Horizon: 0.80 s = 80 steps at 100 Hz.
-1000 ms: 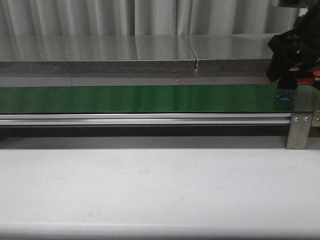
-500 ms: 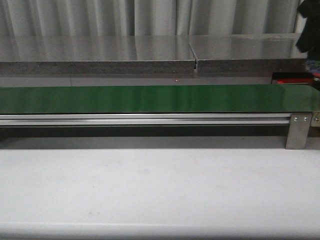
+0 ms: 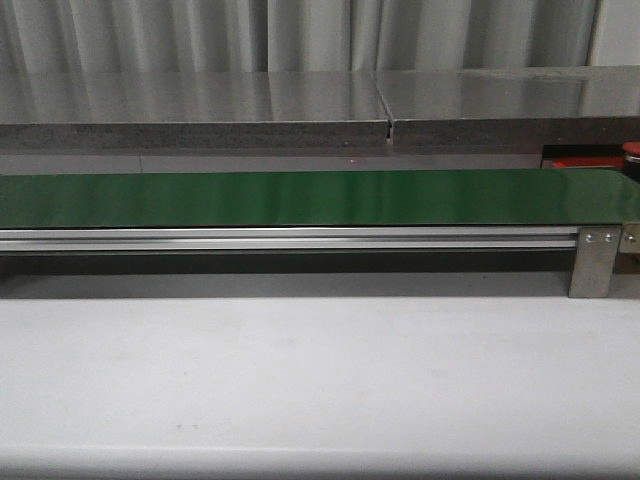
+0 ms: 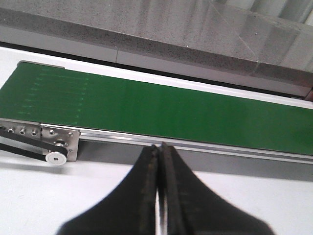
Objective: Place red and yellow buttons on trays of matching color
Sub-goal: 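Carry the yellow button into the yellow tray and open the right gripper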
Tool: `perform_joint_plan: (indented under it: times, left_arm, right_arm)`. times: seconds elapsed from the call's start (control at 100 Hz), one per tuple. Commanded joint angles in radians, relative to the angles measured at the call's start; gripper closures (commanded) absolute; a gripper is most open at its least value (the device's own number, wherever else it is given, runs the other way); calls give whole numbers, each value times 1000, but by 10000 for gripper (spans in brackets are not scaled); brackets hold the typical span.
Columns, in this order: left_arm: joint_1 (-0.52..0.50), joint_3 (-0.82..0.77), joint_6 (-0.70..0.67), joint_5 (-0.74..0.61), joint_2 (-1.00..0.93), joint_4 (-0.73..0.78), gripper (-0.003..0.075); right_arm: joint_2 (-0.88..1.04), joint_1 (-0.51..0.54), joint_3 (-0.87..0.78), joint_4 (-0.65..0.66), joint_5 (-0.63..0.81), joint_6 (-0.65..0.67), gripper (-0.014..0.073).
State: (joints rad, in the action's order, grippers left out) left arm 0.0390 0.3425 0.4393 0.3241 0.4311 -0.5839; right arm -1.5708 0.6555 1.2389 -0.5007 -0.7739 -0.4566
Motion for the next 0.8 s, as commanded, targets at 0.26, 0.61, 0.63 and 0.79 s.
perform_joint_plan:
  times: [0.26,0.61,0.63,0.79]
  left_arm:
    - [9,26,0,-68,3,-21,739]
    - [9,26,0,-68,3,-21,739]
    - [9,26,0,-68,3,-21,739]
    - [9,26,0,-68,3,-21,739]
  right_arm:
    - [24,-5,-212,-27,302,5,423]
    - [-87,-42,-222,-27,351,0,423]
    - [-94,-44,-222,-27,354,-2,423]
    - [-125,-53,-222,-27,367,-8,420]
